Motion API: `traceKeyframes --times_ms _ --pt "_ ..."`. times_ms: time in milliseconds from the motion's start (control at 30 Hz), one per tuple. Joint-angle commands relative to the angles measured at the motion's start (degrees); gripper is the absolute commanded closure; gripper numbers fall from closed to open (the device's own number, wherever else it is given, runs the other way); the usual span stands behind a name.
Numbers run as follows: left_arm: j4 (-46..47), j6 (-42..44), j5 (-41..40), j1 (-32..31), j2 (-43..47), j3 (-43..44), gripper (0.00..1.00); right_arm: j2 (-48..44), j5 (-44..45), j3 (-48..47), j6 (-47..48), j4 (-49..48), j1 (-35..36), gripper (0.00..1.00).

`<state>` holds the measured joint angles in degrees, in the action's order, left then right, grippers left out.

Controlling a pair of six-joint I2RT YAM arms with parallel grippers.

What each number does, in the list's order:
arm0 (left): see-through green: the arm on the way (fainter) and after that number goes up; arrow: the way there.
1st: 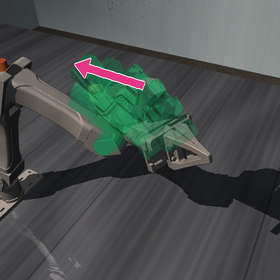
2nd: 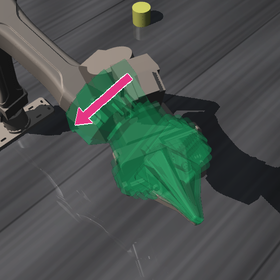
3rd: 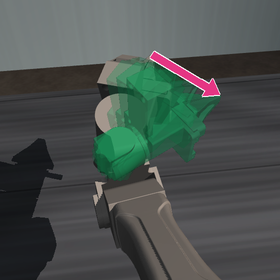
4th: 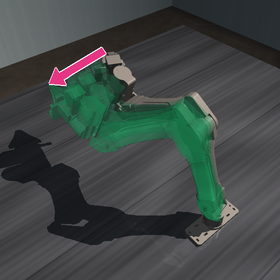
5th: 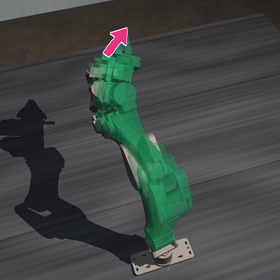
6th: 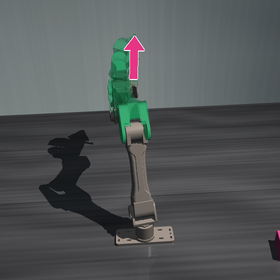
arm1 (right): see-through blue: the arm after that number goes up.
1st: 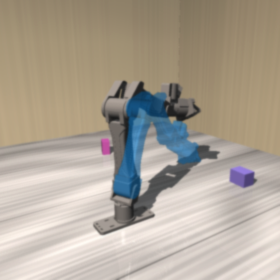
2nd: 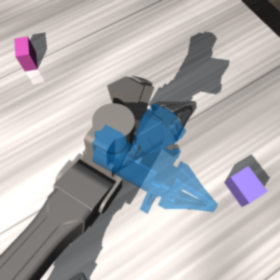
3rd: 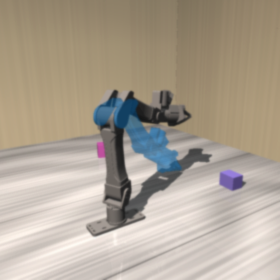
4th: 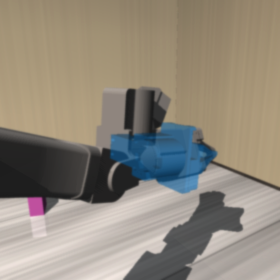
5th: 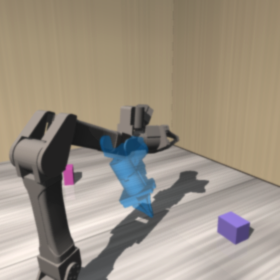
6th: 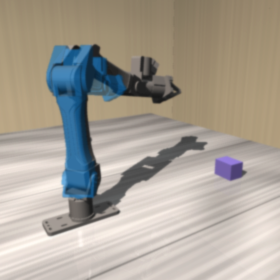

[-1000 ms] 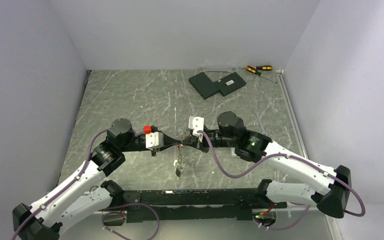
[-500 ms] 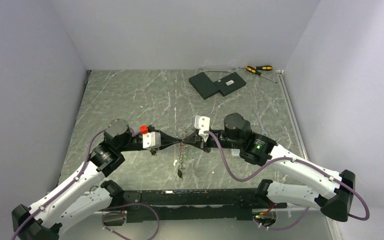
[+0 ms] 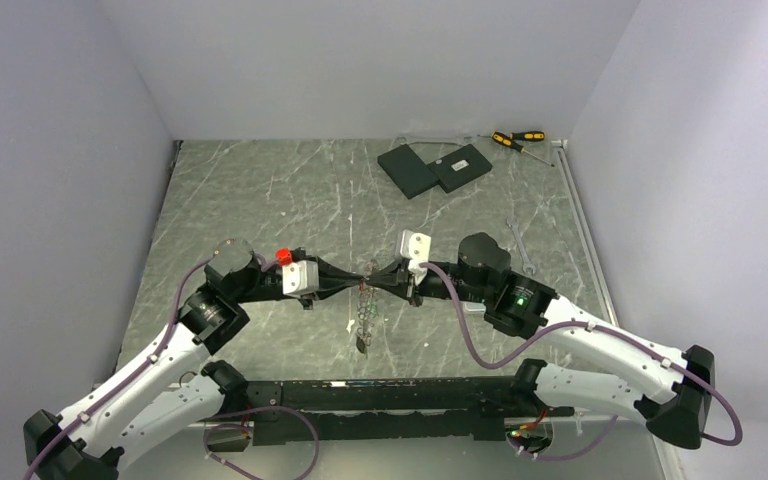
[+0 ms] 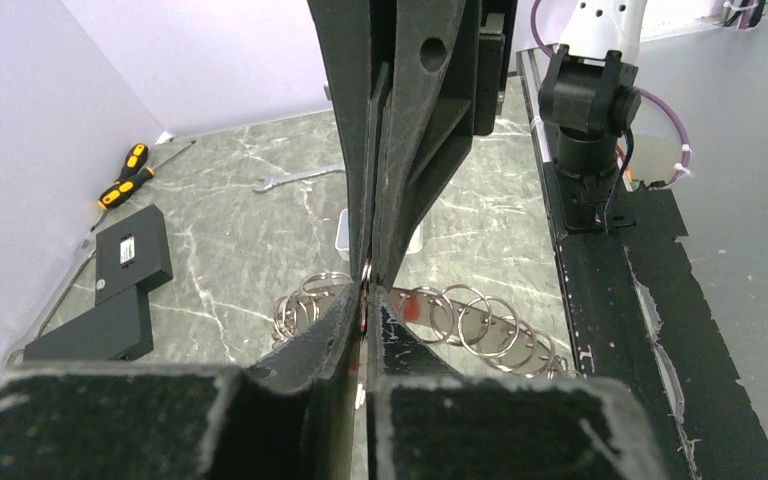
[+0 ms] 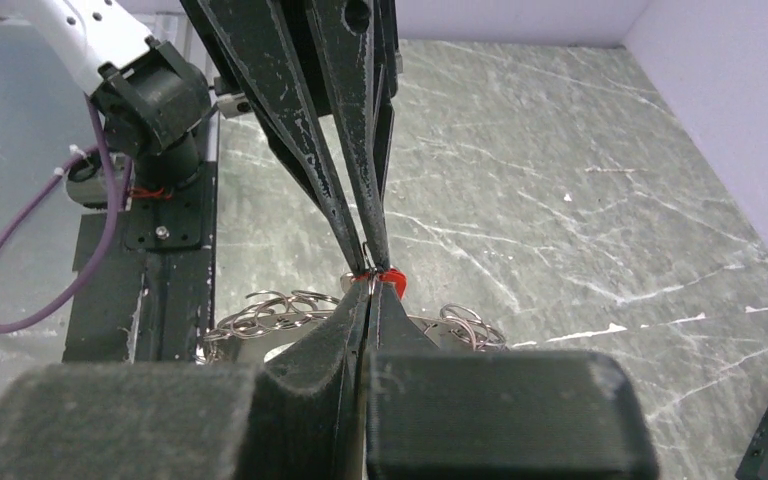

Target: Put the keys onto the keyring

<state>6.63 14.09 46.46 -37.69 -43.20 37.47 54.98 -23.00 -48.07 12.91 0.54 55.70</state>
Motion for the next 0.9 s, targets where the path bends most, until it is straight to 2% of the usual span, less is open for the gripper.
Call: traceKeyframes --times_ms 0,100,233,667,867 --pt "1.36 -1.62 0.22 0.51 0.53 -0.82 0.84 -2.53 0.1 -0.27 -1.71 -9.23 0.14 1.0" --pt "1.25 -1.32 0.56 0.65 0.67 -0.72 0.78 -1.81 -0.82 -0.59 -1.77 -8.55 0.2 1.0" --pt "1.74 -1.49 1.26 0.69 0.84 -0.91 0.75 -1.33 -1.65 -0.75 -1.75 -7.95 0.2 1.0" --pt "1.07 -1.02 2.36 0.7 0.0 -0.46 0.75 0.5 -4.23 -1.7 -2.35 -8.1 0.19 1.0" --pt "0.71 -0.64 3.55 0.69 -0.79 -0.3 0.79 -0.19 -3.31 -1.33 -2.19 -9.28 0.2 1.0"
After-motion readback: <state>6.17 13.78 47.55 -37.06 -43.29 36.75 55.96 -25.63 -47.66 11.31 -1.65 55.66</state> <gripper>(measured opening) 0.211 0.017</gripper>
